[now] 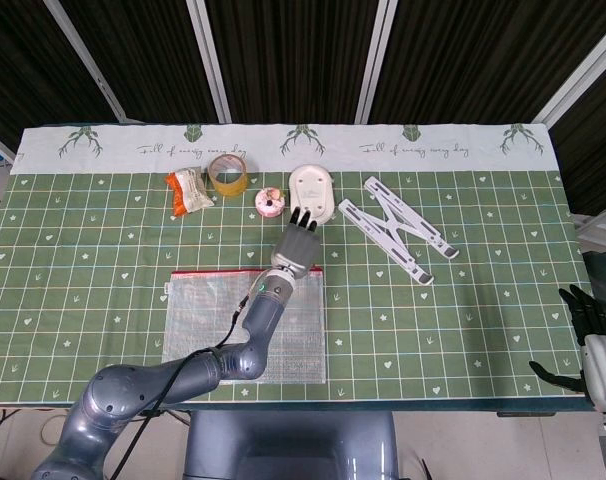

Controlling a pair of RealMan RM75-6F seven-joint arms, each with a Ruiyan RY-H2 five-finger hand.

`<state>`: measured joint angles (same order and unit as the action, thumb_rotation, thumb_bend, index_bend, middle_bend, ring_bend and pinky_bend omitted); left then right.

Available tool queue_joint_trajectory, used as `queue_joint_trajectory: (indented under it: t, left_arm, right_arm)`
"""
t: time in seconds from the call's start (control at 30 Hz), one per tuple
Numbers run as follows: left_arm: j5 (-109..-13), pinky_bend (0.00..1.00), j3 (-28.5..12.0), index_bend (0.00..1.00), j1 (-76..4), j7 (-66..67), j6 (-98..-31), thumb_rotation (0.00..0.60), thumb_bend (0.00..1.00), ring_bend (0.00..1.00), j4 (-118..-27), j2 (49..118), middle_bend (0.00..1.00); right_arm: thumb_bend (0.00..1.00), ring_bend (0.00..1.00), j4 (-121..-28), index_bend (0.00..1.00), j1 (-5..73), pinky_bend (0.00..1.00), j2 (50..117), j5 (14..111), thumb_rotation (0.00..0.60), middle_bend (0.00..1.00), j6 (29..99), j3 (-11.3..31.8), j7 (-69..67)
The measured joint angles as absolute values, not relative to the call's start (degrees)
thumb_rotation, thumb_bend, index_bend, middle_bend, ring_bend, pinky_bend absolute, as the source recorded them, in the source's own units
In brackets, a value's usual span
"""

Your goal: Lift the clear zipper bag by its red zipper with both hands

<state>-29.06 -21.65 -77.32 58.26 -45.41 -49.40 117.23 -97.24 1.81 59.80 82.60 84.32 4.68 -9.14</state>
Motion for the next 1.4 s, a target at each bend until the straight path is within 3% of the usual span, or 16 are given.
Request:
queue_joint_trajectory:
  t: [0.3,0.47,0.6,0.83,1.13,1.4]
  left_arm:
    - [-28.3,0.0,-23.58,0.61,-77.59,60.03,-50.67,0.6,0.44,0.0,-63.42,109.97,0.19]
    - [-27.23,0.0,-25.22,0.61,-78.15,60.85,-54.0,0.6,0.44,0.0,-71.32,105.59,0.19]
    - [-26.02,0.0,-26.4,0.61,-78.86,61.31,-56.1,0.6,0.44,0.0,-75.85,103.32,0.19]
    - [-23.67,0.0,-27.87,0.61,-80.29,61.4,-59.15,0.6,0.44,0.0,-82.45,100.28,0.19]
    - [-21.28,0.0,-28.1,0.61,-81.91,60.94,-62.38,0.6,0.44,0.0,-88.15,97.65,0.19]
    - [-19.74,0.0,-28.19,0.61,-83.39,60.22,-64.02,0.6,0.44,0.0,-90.8,95.98,0.19]
  right_arm:
    - [0.21,0.0,-99.53,0.0,2.02,0.21,58.52,83.09,0.6,0.0,83.52,4.43,-10.33]
    - [0.27,0.0,-104.36,0.0,2.57,0.21,56.72,80.65,0.6,0.0,80.96,4.61,-11.32]
    - [0.31,0.0,-110.03,0.08,3.47,0.22,55.15,76.55,0.6,0.0,77.86,5.34,-12.47]
    - [0.36,0.02,-121.72,0.23,8.09,0.25,51.86,62.94,0.6,0.09,70.39,9.65,-14.33]
    - [0.36,0.02,-128.76,0.25,18.93,0.25,51.84,42.49,0.6,0.09,65.56,17.91,-12.11]
    - [0.36,0.02,-129.95,0.27,30.73,0.25,56.87,24.52,0.6,0.09,65.93,22.55,-5.22]
